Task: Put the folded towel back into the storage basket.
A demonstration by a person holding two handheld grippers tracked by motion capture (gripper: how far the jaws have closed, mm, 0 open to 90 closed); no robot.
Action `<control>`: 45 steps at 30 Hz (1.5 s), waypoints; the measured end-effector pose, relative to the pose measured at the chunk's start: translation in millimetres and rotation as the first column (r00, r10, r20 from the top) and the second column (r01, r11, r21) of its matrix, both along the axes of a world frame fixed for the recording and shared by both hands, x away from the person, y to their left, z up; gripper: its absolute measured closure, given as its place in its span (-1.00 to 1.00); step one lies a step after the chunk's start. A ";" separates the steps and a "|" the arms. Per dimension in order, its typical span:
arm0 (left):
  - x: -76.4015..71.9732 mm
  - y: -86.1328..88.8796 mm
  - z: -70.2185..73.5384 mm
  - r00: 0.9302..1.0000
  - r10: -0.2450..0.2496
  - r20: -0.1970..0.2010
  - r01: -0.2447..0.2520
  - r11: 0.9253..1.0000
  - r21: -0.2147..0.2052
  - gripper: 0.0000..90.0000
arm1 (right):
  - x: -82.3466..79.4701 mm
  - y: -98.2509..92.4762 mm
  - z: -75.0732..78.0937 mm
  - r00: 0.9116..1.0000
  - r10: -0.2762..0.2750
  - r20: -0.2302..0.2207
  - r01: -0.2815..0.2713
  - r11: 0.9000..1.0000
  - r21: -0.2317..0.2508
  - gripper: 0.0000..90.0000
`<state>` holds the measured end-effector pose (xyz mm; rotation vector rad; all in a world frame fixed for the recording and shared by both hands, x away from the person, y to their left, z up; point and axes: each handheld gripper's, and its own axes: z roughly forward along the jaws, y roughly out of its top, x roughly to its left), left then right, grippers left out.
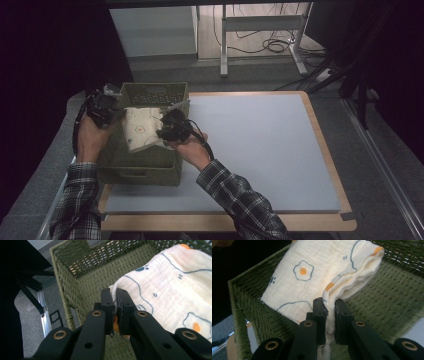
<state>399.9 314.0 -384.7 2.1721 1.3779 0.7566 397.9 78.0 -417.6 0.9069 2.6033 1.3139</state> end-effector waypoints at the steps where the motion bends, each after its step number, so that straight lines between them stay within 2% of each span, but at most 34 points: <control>1: 1.9 1.2 -2.1 1.000 0.002 -0.003 -0.002 1.000 0.002 0.89 | 0.3 3.5 -1.2 1.000 0.002 0.002 -0.002 1.000 -0.010 0.81; 6: 13.3 3.1 -12.0 1.000 -0.004 -0.026 0.004 1.000 0.006 0.89 | 3.0 16.7 -6.4 1.000 0.000 0.008 0.000 0.999 -0.055 0.80; 9: 20.5 0.0 -17.9 0.999 -0.013 -0.041 0.014 1.000 0.024 0.89 | 5.3 22.2 -9.1 1.000 0.006 0.014 -0.005 0.996 -0.086 0.80; 16: 36.6 -9.4 -31.6 0.997 -0.027 -0.074 0.031 0.998 0.048 0.88 | 11.0 29.7 -15.8 1.000 0.007 0.011 -0.006 0.992 -0.127 0.79; 19: 43.3 -14.7 -36.4 0.995 -0.028 -0.091 0.035 0.997 0.071 0.88 | 11.6 32.8 -19.0 1.000 0.013 -0.007 -0.014 0.990 -0.144 0.78; 25: 51.7 -22.7 -42.9 0.992 -0.031 -0.121 0.044 0.994 0.104 0.88 | 9.2 36.7 -21.1 1.000 0.011 0.009 -0.009 0.985 -0.170 0.77; 27: 54.5 -24.2 -46.4 0.990 -0.027 -0.136 0.041 0.994 0.105 0.88 | 9.5 37.6 -21.7 1.000 0.013 0.015 -0.010 0.983 -0.183 0.70; 29: 58.7 -24.4 -51.2 0.987 -0.028 -0.158 0.048 0.991 0.123 0.86 | 9.2 38.5 -22.6 0.999 0.024 0.028 -0.018 0.980 -0.198 0.51; 31: 63.8 -25.2 -58.8 0.982 -0.019 -0.190 0.044 0.990 0.132 0.70 | 7.9 38.5 -22.6 0.999 0.020 0.038 -0.013 0.980 -0.197 0.40; 33: 68.4 -26.4 -66.6 0.978 -0.008 -0.209 0.041 0.987 0.155 0.40 | 7.6 36.8 -21.0 0.999 0.014 0.049 -0.004 0.982 -0.189 0.36; 35: 71.6 -27.8 -73.9 0.974 0.001 -0.227 0.039 0.985 0.169 0.27 | 8.0 34.2 -17.8 0.998 0.006 0.056 0.004 0.985 -0.174 0.33; 37: 72.9 -28.5 -77.9 0.972 0.006 -0.236 0.036 0.984 0.172 0.23 | 8.7 31.3 -15.4 0.998 0.002 0.061 0.008 0.986 -0.165 0.31; 42: 71.0 -29.1 -77.7 0.976 0.013 -0.217 0.021 0.988 0.154 0.07 | 11.2 22.8 -13.1 0.998 0.007 0.057 0.001 0.990 -0.140 0.25; 45: 67.5 -27.1 -71.9 0.981 0.017 -0.194 0.006 0.993 0.118 -0.03 | 12.2 17.9 -13.5 0.999 0.016 0.049 -0.011 0.993 -0.119 0.16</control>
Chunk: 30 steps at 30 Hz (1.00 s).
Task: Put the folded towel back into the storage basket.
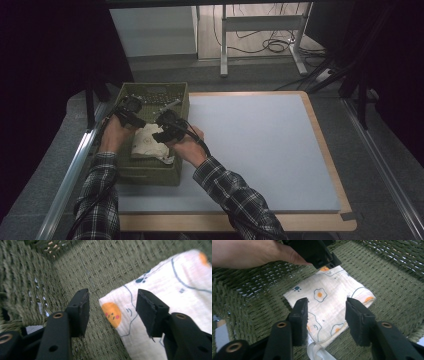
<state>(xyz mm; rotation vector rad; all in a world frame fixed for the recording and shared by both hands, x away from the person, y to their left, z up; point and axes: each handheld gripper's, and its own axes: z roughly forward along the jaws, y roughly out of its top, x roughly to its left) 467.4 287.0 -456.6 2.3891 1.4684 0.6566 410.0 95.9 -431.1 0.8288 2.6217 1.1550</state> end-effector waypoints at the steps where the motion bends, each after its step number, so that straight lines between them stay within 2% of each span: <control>1: -0.9 0.7 1.3 1.000 0.003 0.004 -0.003 1.000 -0.009 -0.06 | 0.0 -1.7 -0.3 1.000 0.010 -0.002 -0.010 1.000 0.009 0.12; 6: -7.7 4.5 4.7 1.000 0.017 0.013 -0.016 0.997 -0.079 -0.15 | -3.7 -6.2 -0.5 0.999 0.035 0.006 -0.035 0.999 0.042 -0.02; 11: -13.5 7.1 7.1 0.999 0.021 0.031 -0.017 0.992 -0.125 -0.27 | -7.0 -10.3 -0.3 0.998 0.058 0.023 -0.059 0.997 0.054 -0.13; 15: -18.4 8.6 10.6 0.998 0.030 0.050 -0.021 0.984 -0.176 -0.35 | -8.7 -14.9 -0.5 0.998 0.064 0.025 -0.065 0.996 0.062 -0.19; 22: -26.5 8.3 12.9 0.997 0.023 0.072 -0.006 0.974 -0.228 -0.49 | -10.9 -24.8 -0.9 0.997 0.070 0.038 -0.072 0.995 0.067 -0.28; 26: -32.0 7.2 16.1 0.995 0.024 0.092 0.003 0.959 -0.284 -0.57 | -12.2 -32.8 2.0 0.997 0.066 0.043 -0.069 0.994 0.086 -0.31; 30: -37.9 2.3 20.4 0.993 0.010 0.114 0.026 0.950 -0.312 -0.66 | -13.9 -42.6 6.4 0.996 0.063 0.056 -0.068 0.993 0.100 -0.35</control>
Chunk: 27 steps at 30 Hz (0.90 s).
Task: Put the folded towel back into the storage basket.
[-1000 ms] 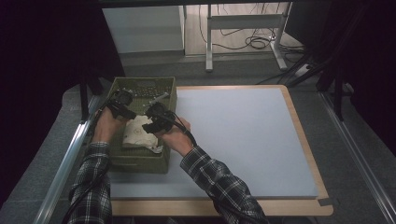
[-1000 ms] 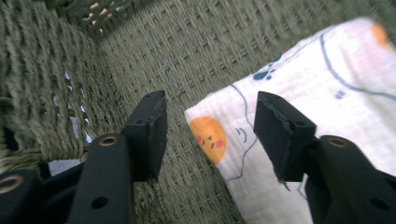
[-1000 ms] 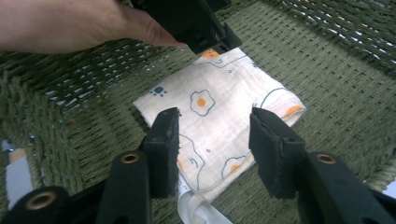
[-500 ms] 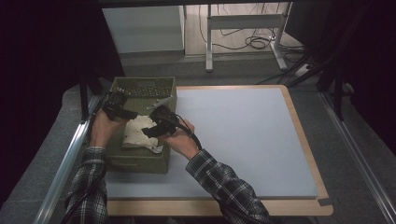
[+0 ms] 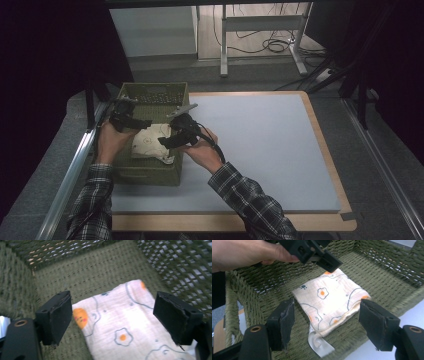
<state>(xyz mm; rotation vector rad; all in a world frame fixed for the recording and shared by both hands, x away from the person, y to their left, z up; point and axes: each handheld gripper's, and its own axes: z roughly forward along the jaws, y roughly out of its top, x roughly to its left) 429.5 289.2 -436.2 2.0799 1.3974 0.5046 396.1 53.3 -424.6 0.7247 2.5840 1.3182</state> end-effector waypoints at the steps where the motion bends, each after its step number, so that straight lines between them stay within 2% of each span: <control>1: -1.2 -1.2 0.7 1.000 -0.003 0.002 0.003 1.000 -0.005 -0.69 | -0.6 -2.3 1.2 1.000 -0.003 0.002 0.003 1.000 0.002 -0.37; 6: -10.9 -8.0 4.8 0.999 -0.026 0.025 0.027 0.998 -0.062 -0.76 | -2.4 -14.6 4.4 1.000 -0.004 0.013 0.003 1.000 0.008 -0.44; 8: -16.5 -11.3 6.2 0.999 -0.033 0.036 0.037 0.994 -0.104 -0.77 | -3.2 -20.5 4.4 1.000 -0.006 0.015 0.005 1.000 0.007 -0.48; 11: -23.4 -15.1 7.7 0.997 -0.056 0.049 0.062 0.988 -0.138 -0.81 | -3.8 -31.6 3.5 1.000 -0.006 0.017 0.006 1.000 0.008 -0.52; 22: -50.2 -45.7 11.2 0.985 -0.136 0.105 0.151 0.976 -0.155 -0.88 | -9.6 -75.1 2.3 1.000 -0.019 0.024 0.019 1.000 0.020 -0.68; 27: -59.7 -59.0 12.2 0.981 -0.154 0.120 0.171 0.974 -0.146 -0.91 | -14.9 -93.0 -1.0 0.999 -0.020 0.035 0.020 1.000 0.008 -0.74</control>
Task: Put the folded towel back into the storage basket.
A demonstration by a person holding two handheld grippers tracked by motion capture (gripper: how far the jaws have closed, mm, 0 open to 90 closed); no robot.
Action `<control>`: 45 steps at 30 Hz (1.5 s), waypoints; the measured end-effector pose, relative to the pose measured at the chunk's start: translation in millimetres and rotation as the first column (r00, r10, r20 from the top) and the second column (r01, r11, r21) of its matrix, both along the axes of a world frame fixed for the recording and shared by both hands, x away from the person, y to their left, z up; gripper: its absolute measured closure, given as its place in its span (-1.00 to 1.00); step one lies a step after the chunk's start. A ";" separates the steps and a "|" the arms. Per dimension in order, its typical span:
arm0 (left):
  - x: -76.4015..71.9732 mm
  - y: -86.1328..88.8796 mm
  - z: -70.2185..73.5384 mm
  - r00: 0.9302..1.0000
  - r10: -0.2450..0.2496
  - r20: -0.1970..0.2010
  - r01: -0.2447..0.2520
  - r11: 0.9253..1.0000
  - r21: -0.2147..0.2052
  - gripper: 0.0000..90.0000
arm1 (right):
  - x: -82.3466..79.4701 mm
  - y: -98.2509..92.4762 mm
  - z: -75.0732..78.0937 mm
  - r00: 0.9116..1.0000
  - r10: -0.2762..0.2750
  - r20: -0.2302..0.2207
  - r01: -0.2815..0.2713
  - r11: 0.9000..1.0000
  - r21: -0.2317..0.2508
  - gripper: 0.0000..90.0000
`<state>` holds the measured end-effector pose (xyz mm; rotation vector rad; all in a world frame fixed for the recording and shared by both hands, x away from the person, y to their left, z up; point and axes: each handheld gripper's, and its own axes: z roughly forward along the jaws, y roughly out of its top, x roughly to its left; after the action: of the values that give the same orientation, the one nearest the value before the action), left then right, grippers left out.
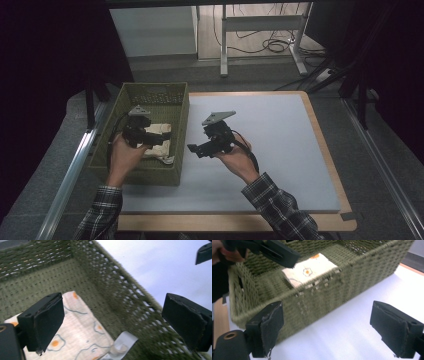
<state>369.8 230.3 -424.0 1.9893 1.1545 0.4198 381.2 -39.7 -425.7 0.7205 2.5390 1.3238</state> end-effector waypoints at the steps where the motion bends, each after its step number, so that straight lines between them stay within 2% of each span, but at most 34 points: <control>1: -2.4 -2.7 0.5 1.000 -0.003 0.005 0.003 1.000 -0.003 -0.91 | -0.6 -2.5 -0.8 1.000 0.000 0.002 0.000 1.000 -0.003 -0.75; 8: -14.6 -23.0 0.8 0.999 -0.035 0.037 0.035 0.999 0.001 -0.95 | -3.3 -27.0 -12.7 1.000 -0.024 -0.010 0.024 1.000 -0.019 -0.79; 12: -20.0 -39.2 -1.3 0.997 -0.065 0.042 0.065 0.998 0.012 -0.97 | -4.5 -39.6 -17.0 0.999 -0.041 -0.011 0.041 0.999 -0.021 -0.81; 18: -27.3 -63.6 -2.5 0.992 -0.109 0.063 0.109 0.994 -0.006 -0.99 | -7.8 -59.3 -20.8 0.998 -0.068 -0.004 0.068 0.997 -0.034 -0.84; 25: -38.0 -92.7 -1.9 0.985 -0.141 0.096 0.140 0.990 0.019 -1.00 | -14.5 -85.0 -24.8 0.995 -0.095 0.004 0.095 0.994 -0.050 -0.85; 28: -42.4 -102.5 -1.4 0.982 -0.159 0.100 0.160 0.987 -0.006 -1.00 | -16.8 -96.3 -26.1 0.994 -0.110 0.008 0.110 0.993 -0.053 -0.85; 31: -46.9 -113.3 -3.0 0.979 -0.173 0.107 0.175 0.985 -0.008 -1.00 | -19.5 -109.7 -26.5 0.992 -0.127 0.006 0.128 0.991 -0.050 -0.85; 34: -52.7 -125.2 -5.3 0.975 -0.196 0.107 0.201 0.979 -0.041 -1.00 | -23.2 -124.5 -26.6 0.989 -0.148 0.008 0.148 0.988 -0.048 -0.85; 45: -71.1 -159.7 -26.1 0.957 -0.260 0.126 0.266 0.964 -0.030 -1.00 | -39.3 -168.2 -31.5 0.980 -0.200 0.001 0.200 0.979 -0.033 -0.85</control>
<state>298.7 70.5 -450.1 2.0131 0.8028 0.3664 341.9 -207.9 -457.2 0.9435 2.4092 1.2128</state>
